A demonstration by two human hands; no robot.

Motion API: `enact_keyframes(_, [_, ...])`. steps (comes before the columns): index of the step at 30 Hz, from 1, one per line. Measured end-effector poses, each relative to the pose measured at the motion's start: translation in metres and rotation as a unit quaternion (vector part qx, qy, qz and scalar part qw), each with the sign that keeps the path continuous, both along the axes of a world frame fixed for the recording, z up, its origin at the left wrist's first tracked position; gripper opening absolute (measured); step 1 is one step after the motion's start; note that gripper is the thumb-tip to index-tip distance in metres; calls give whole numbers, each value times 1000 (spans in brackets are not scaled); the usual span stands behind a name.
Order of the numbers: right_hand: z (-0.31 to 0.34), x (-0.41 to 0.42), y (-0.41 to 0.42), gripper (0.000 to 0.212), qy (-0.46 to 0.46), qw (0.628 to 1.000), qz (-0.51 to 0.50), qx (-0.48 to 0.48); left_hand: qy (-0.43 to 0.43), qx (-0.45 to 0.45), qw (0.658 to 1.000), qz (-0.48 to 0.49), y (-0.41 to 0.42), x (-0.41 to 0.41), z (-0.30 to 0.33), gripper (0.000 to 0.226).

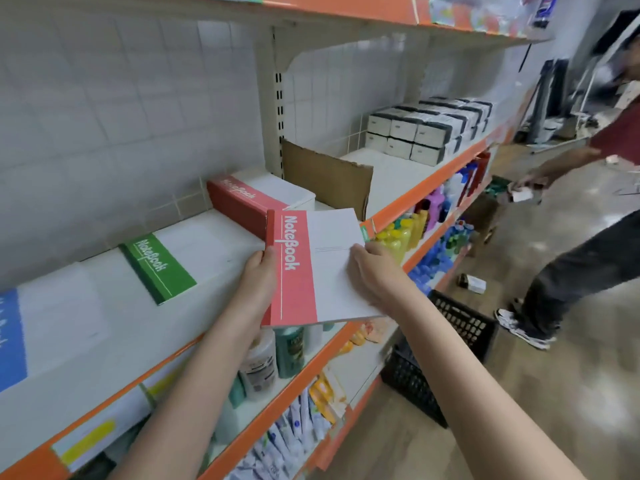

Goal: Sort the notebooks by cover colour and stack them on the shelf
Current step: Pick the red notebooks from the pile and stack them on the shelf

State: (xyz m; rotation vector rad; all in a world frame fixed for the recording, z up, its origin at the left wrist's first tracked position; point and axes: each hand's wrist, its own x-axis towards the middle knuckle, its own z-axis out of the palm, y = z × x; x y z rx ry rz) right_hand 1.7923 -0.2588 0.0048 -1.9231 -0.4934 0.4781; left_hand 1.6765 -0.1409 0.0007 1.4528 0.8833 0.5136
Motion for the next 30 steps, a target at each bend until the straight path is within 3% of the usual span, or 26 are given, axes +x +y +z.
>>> enact_keyframes(3, [2, 26, 16, 26, -9, 1000, 18, 7, -19, -3, 999, 26, 9, 18, 2, 32])
enact_keyframes(12, [23, 108, 74, 40, -79, 991, 102, -31, -39, -1, 994, 101, 50, 84, 22, 35])
enact_keyframes(22, [38, 148, 143, 30, -58, 976, 208, -17, -45, -2, 984, 174, 94, 104, 39, 27])
enact_keyframes(30, [40, 169, 195, 39, -160, 949, 268, -47, 1, 9, 981, 195, 127, 92, 34, 33])
